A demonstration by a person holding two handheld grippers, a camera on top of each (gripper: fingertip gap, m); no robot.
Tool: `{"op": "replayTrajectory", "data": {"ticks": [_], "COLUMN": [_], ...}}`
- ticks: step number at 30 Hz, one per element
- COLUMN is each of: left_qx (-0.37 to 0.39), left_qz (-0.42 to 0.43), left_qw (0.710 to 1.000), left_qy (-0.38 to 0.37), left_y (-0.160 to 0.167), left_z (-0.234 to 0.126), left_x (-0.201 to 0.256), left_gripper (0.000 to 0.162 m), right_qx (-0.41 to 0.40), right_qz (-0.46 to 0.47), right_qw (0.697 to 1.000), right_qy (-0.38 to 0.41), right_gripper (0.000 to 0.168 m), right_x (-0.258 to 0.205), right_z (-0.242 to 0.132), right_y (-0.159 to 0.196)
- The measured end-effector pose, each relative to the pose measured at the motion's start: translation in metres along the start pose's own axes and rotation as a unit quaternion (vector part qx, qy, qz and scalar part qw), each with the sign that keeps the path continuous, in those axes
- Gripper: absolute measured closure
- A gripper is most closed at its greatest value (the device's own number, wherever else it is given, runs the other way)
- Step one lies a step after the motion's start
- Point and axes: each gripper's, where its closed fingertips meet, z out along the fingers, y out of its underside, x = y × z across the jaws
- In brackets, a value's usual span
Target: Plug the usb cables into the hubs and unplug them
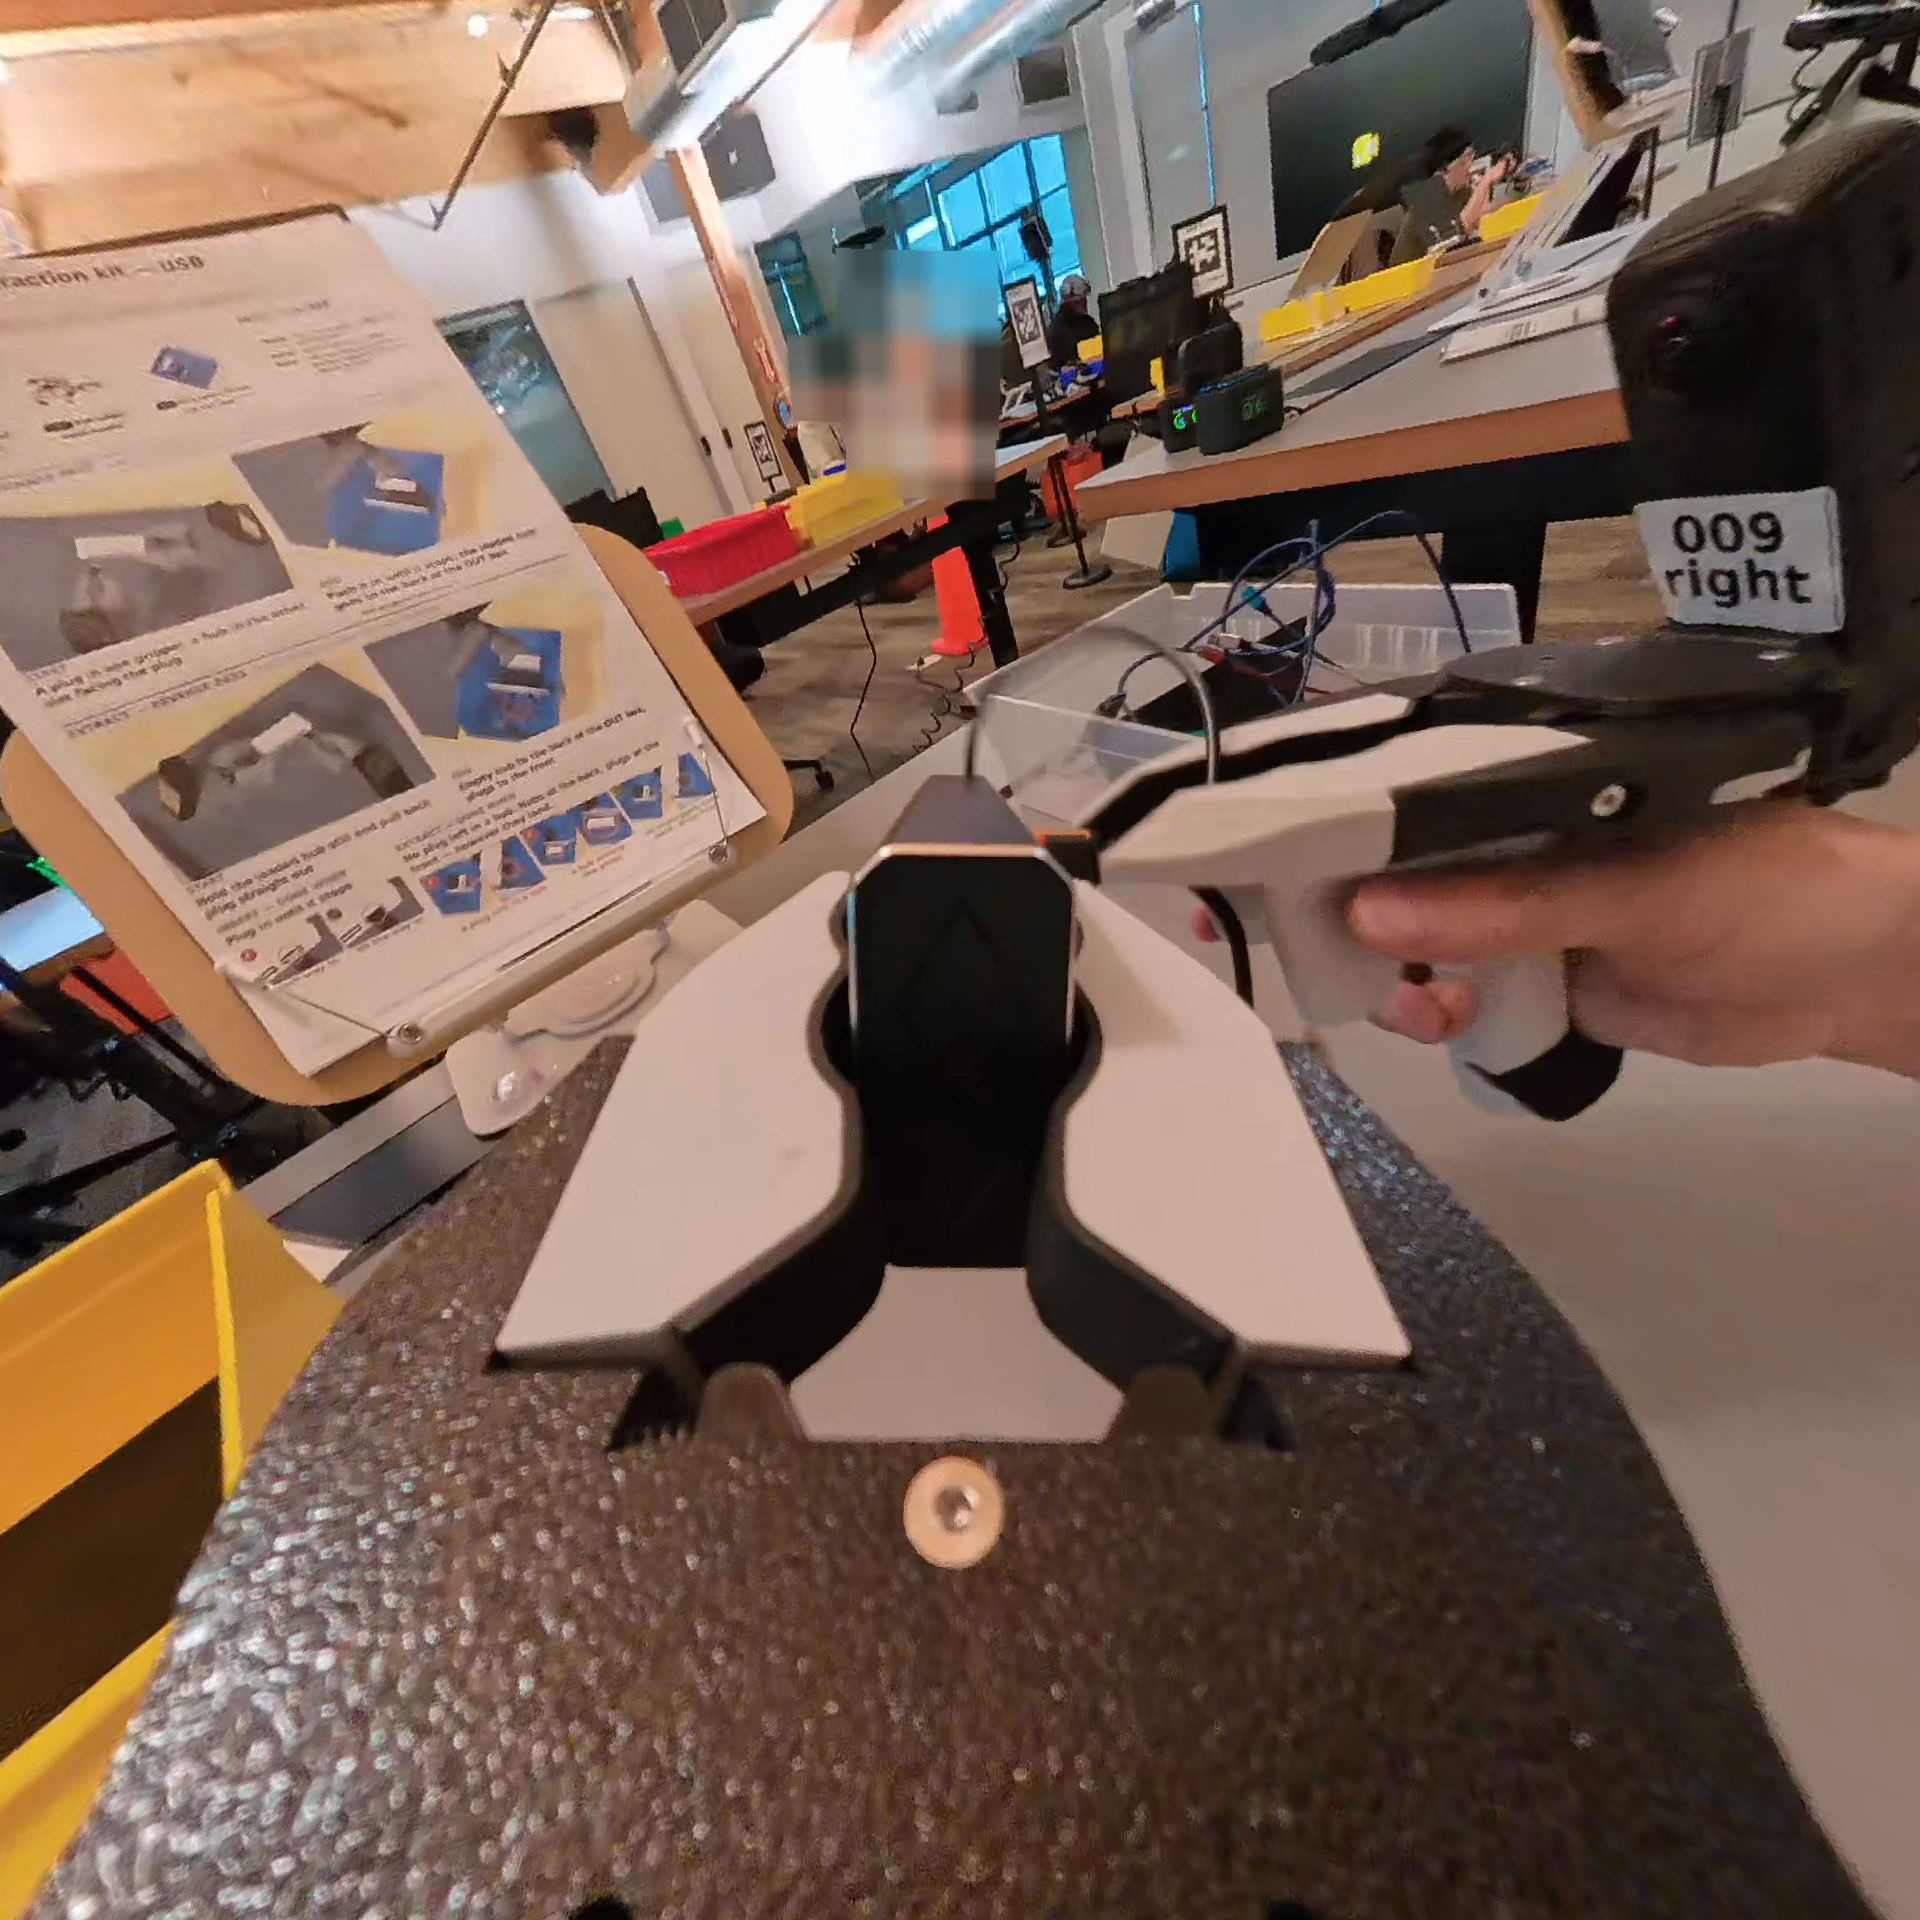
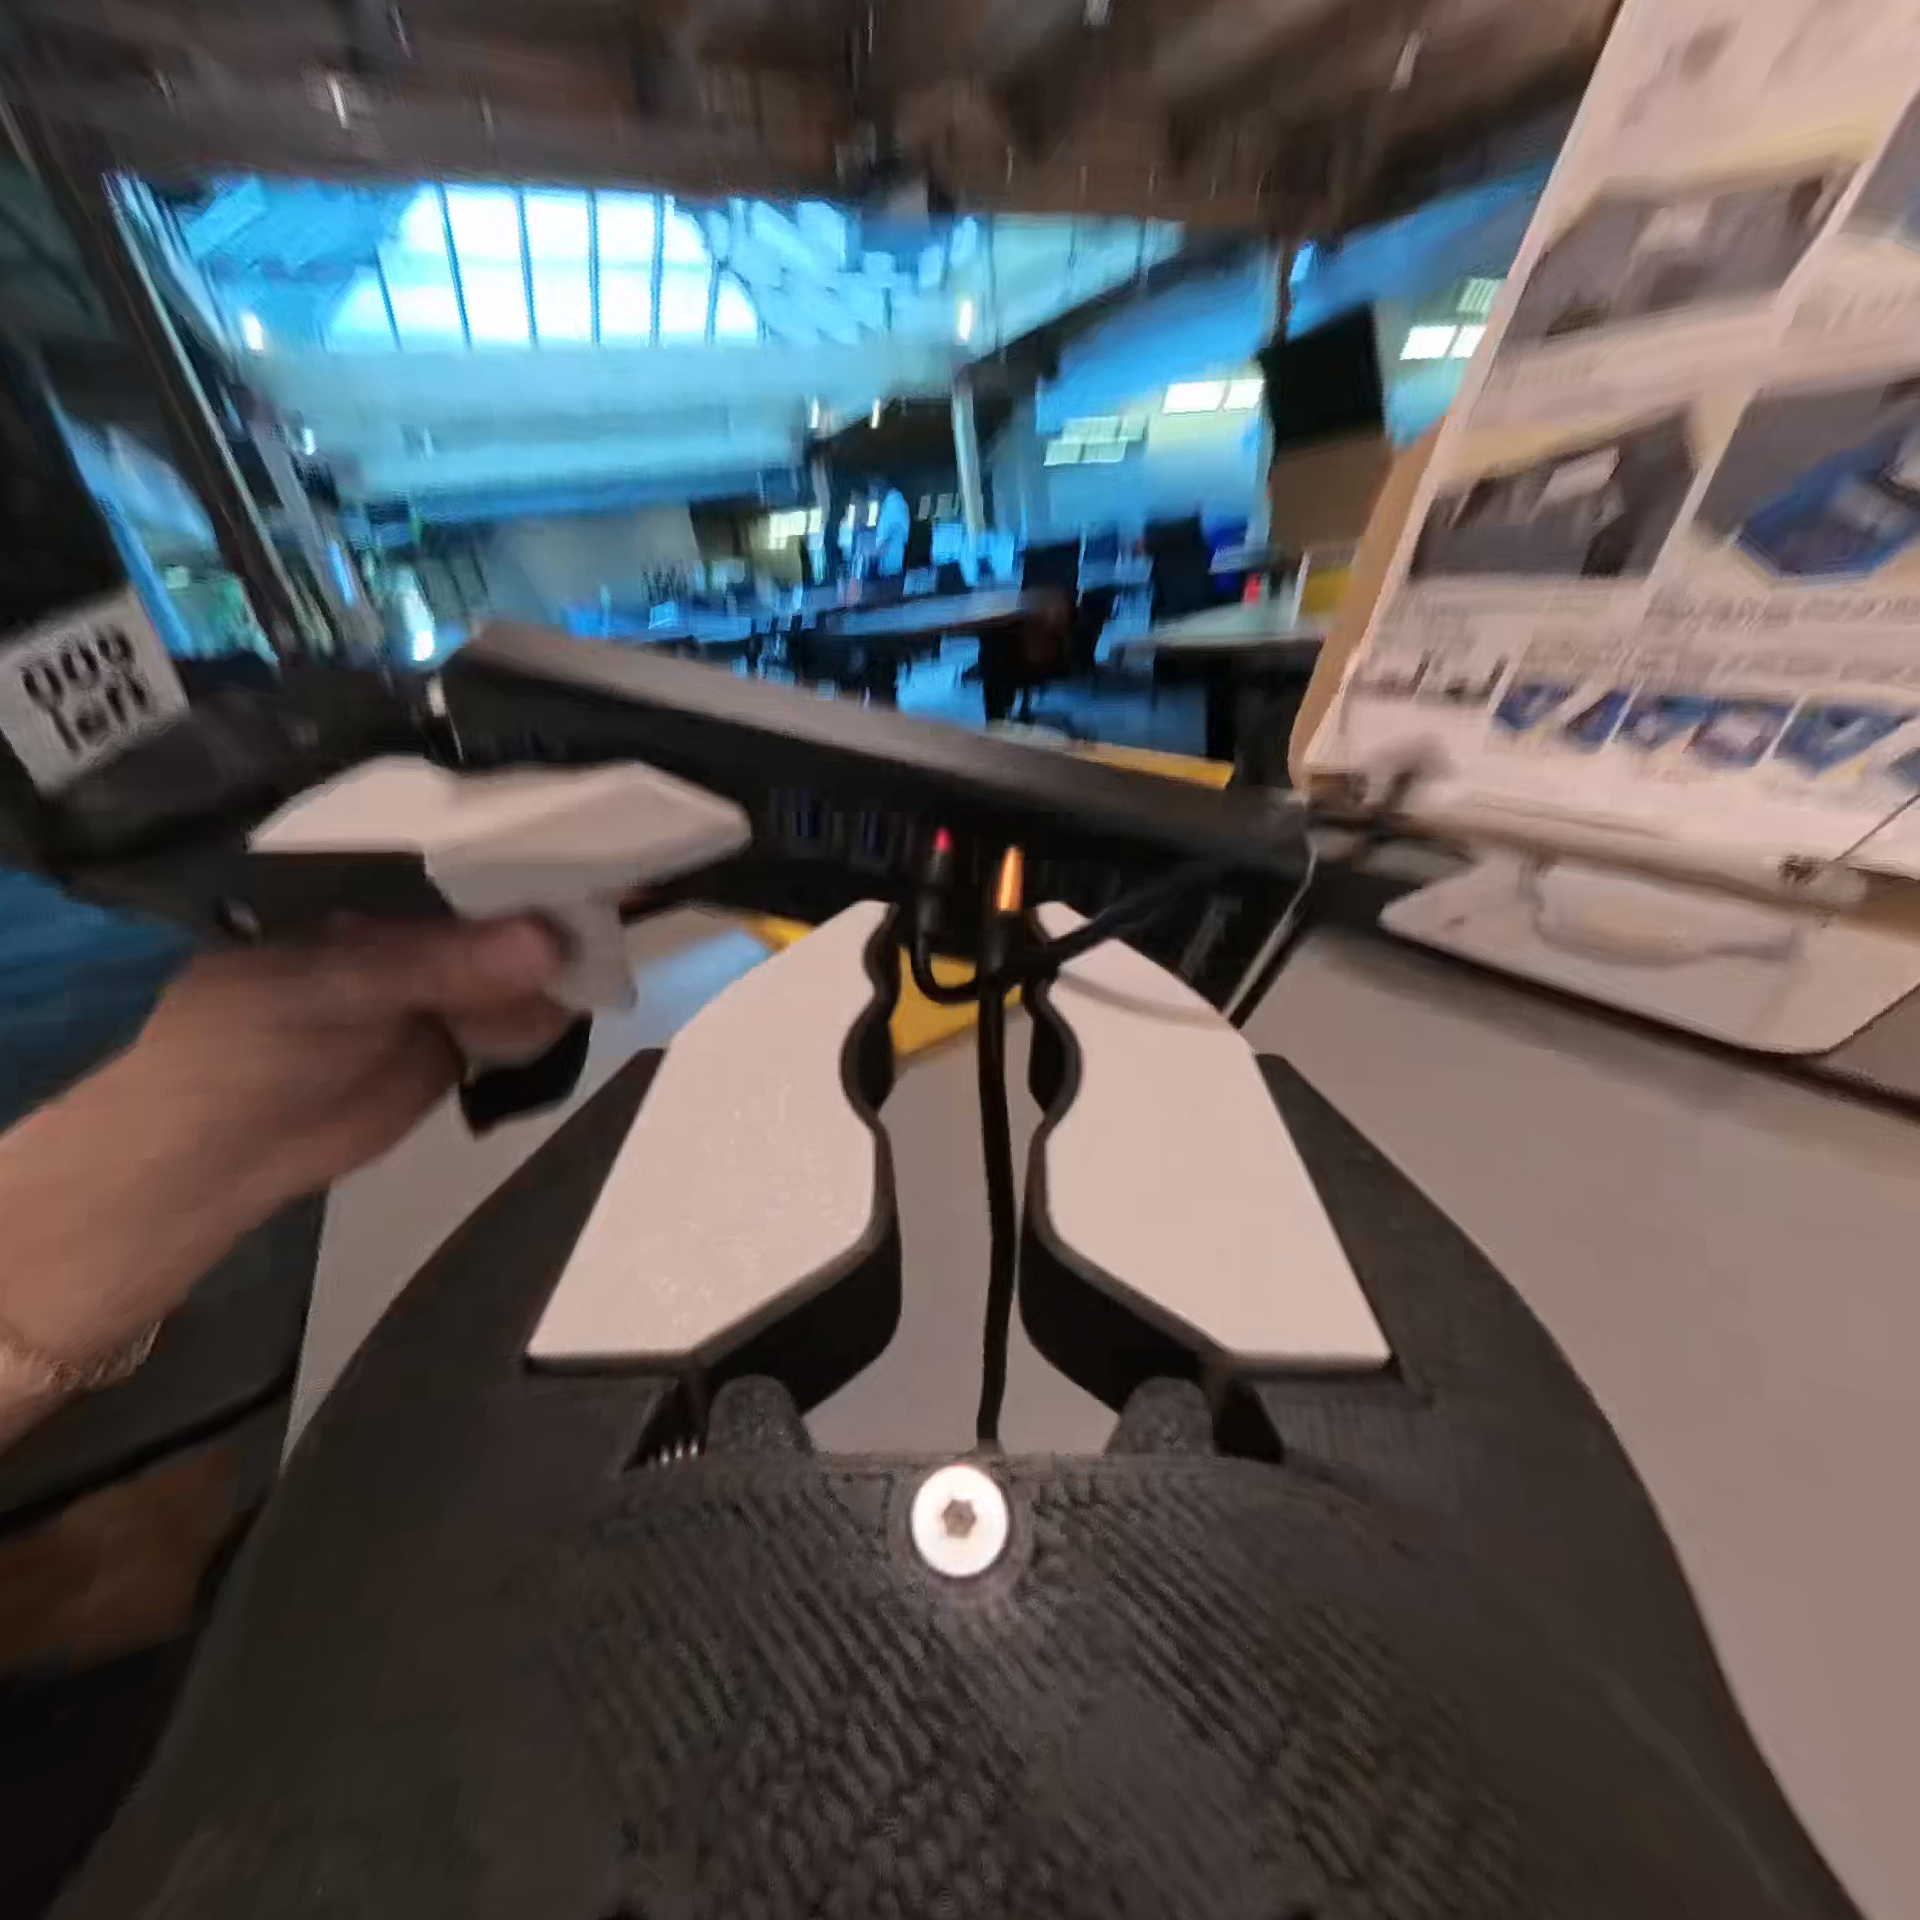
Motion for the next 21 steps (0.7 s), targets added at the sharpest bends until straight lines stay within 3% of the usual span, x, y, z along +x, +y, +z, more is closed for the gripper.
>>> {"op": "replayTrajectory", "data": {"ticks": [10,12,14,18,21], "left_qx": [0.070,0.090,0.096,0.051,0.047], "left_qz": [-0.034,-0.034,-0.027,-0.006,0.006], "left_qw": [0.997,0.995,0.993,0.999,0.998], "left_qy": [-0.002,0.021,0.057,0.000,-0.035], "left_y": [-0.008,-0.012,-0.014,-0.005,-0.004], "left_z": [-0.006,-0.007,-0.004,0.005,0.006], "left_x": [0.015,0.024,0.040,0.037,0.028], "left_gripper": [0.130,0.126,0.111,0.131,0.133], "right_qx": [0.064,0.093,0.103,0.101,0.068], "right_qz": [-0.090,-0.089,-0.079,-0.096,-0.087], "right_qw": [0.994,0.991,0.991,0.990,0.994], "right_qy": [-0.011,-0.027,-0.033,-0.032,-0.027], "right_gripper": [0.153,0.155,0.162,0.161,0.157], "right_x": [-0.007,-0.008,-0.004,0.004,0.010], "right_z": [-0.012,-0.019,-0.024,-0.032,-0.026], "right_y": [-0.017,-0.027,-0.034,-0.033,-0.022]}}
